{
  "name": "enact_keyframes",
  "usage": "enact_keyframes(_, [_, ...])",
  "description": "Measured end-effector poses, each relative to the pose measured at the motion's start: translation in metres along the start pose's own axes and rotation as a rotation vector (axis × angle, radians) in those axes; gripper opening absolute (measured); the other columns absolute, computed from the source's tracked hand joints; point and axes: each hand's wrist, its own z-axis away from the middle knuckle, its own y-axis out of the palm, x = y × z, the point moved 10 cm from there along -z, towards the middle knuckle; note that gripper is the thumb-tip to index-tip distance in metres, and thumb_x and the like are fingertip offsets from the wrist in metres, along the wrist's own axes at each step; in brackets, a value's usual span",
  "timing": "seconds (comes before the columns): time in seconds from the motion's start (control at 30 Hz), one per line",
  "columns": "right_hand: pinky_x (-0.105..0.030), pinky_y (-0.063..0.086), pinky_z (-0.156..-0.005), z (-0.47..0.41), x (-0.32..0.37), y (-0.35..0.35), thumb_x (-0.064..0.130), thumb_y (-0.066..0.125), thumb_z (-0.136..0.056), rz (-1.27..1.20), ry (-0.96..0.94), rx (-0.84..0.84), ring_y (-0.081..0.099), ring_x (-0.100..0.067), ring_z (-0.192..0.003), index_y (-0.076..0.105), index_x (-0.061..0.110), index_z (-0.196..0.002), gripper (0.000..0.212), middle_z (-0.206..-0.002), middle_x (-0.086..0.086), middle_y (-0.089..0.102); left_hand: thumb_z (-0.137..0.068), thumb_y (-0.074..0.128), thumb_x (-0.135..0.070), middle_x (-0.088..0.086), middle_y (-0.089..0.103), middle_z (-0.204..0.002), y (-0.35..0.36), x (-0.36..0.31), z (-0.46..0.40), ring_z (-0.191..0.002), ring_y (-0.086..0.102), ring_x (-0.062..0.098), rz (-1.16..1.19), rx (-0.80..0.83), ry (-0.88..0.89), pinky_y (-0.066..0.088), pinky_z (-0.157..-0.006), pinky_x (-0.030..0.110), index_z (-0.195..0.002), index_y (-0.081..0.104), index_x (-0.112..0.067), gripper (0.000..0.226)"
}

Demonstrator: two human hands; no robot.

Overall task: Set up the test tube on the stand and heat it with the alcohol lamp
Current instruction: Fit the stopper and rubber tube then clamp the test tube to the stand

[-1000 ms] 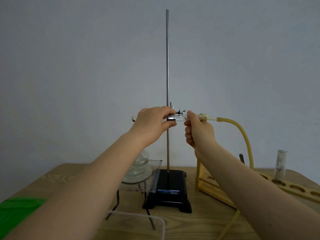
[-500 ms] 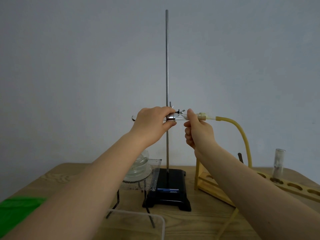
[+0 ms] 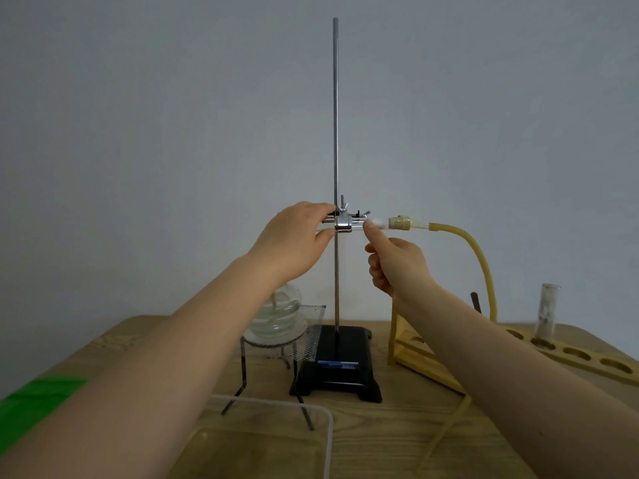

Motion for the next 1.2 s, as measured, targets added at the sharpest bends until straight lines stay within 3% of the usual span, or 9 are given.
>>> enact_keyframes(0.13, [-0.023,0.041,-0.054,0.01,-0.003,0.001,0.049,0.063,-0.084,0.043,0.011,0.028,0.042,-0.013,-0.057,0.061,0.011,-0.086,0.039,-0.065,-0.003,0.049,-0.098,0.042,-0.021,0.004,0.047,-0.14,-0.01,0.007,0.014,-0.128,0.041,0.019,-0.014,-0.01,-0.027,0.03,-0.101,0.028,-0.139,0.042,-0.017,0.041])
enact_keyframes(0.37, [-0.023,0.044,-0.054,0.03,-0.009,0.011,0.042,0.065,-0.085,0.103,0.025,0.064,0.044,-0.013,-0.057,0.061,0.011,-0.086,0.031,-0.066,-0.003,0.05,-0.099,0.039,-0.017,0.004,0.046,-0.141,-0.028,0.016,0.048,-0.13,0.04,0.017,-0.025,-0.018,-0.043,0.028,-0.104,0.026,-0.138,0.044,-0.016,0.04])
enact_keyframes(0.77, [-0.022,0.043,-0.052,0.069,-0.03,0.051,0.032,0.067,-0.086,0.121,0.042,0.177,0.043,-0.013,-0.054,0.06,0.007,-0.09,0.026,-0.064,-0.002,0.05,-0.098,0.041,-0.023,-0.004,0.058,-0.125,-0.051,0.04,0.117,-0.112,0.053,0.01,0.0,0.019,-0.109,0.038,-0.092,0.024,-0.133,0.05,-0.022,0.036])
enact_keyframes(0.97, [-0.026,0.039,-0.051,0.087,-0.038,0.082,0.028,0.07,-0.084,0.211,0.004,0.284,0.042,-0.015,-0.053,0.059,0.007,-0.084,0.023,-0.063,-0.005,0.051,-0.098,0.042,-0.025,-0.002,0.06,-0.125,-0.059,0.066,0.148,-0.112,0.055,0.011,0.041,0.053,-0.179,0.042,-0.096,0.028,-0.131,0.053,-0.022,0.034])
enact_keyframes(1.2, [-0.018,0.039,-0.041,0.109,-0.051,0.136,0.029,0.071,-0.083,0.337,-0.033,0.425,0.045,-0.011,-0.046,0.055,0.011,-0.077,0.025,-0.059,-0.002,0.053,-0.097,0.047,-0.025,-0.002,0.061,-0.121,-0.064,0.111,0.187,-0.108,0.056,0.01,0.081,0.072,-0.3,0.043,-0.095,0.029,-0.13,0.054,-0.022,0.034])
